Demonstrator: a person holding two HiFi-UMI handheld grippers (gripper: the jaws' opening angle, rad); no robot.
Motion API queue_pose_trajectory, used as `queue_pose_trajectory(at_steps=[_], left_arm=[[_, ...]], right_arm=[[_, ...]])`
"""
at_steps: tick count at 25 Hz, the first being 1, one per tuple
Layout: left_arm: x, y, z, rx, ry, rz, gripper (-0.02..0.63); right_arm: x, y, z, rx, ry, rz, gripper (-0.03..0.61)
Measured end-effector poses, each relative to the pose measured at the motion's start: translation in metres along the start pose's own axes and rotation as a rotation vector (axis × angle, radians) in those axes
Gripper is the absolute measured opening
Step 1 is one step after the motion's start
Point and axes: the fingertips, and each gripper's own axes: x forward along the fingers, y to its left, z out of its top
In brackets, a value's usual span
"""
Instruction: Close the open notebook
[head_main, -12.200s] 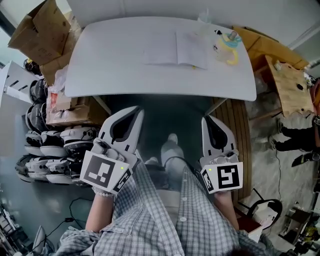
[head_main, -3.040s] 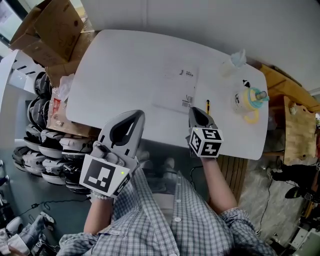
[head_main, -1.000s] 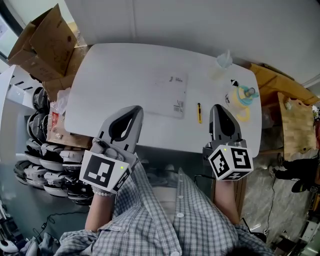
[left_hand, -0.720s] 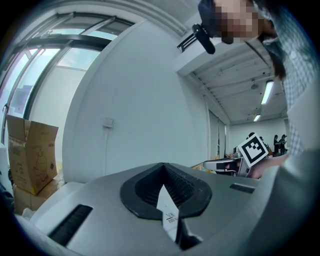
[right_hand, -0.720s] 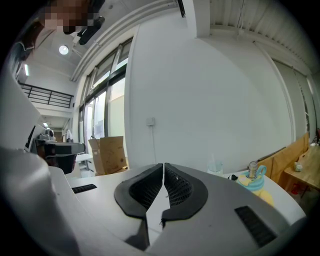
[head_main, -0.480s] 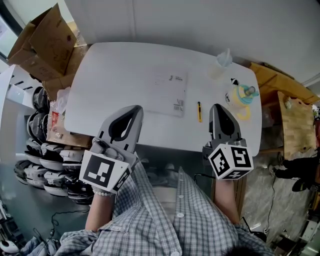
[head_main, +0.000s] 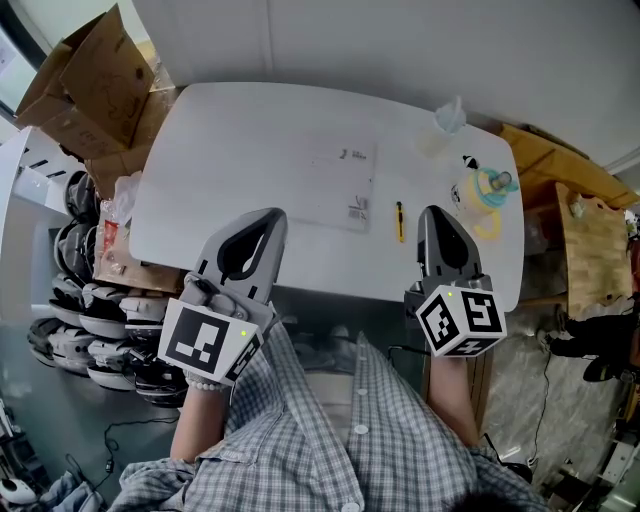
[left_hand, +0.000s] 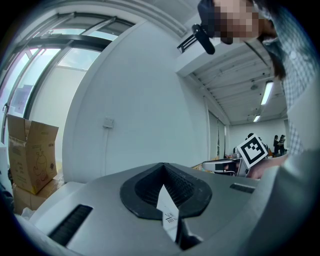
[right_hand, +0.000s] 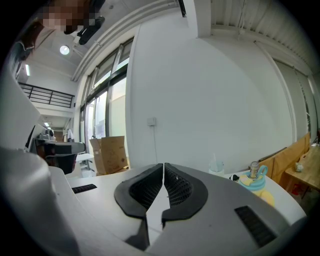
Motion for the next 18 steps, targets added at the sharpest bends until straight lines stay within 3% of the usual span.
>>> queue_pose_trajectory(at_steps=[18], left_arm=[[-0.0035, 0.0, 0.0043, 0.005, -0.012, 0.007, 0.006]], right_arm=[[0.0044, 0.0024, 0.0005, -0.002, 0.007, 0.016, 0.026]])
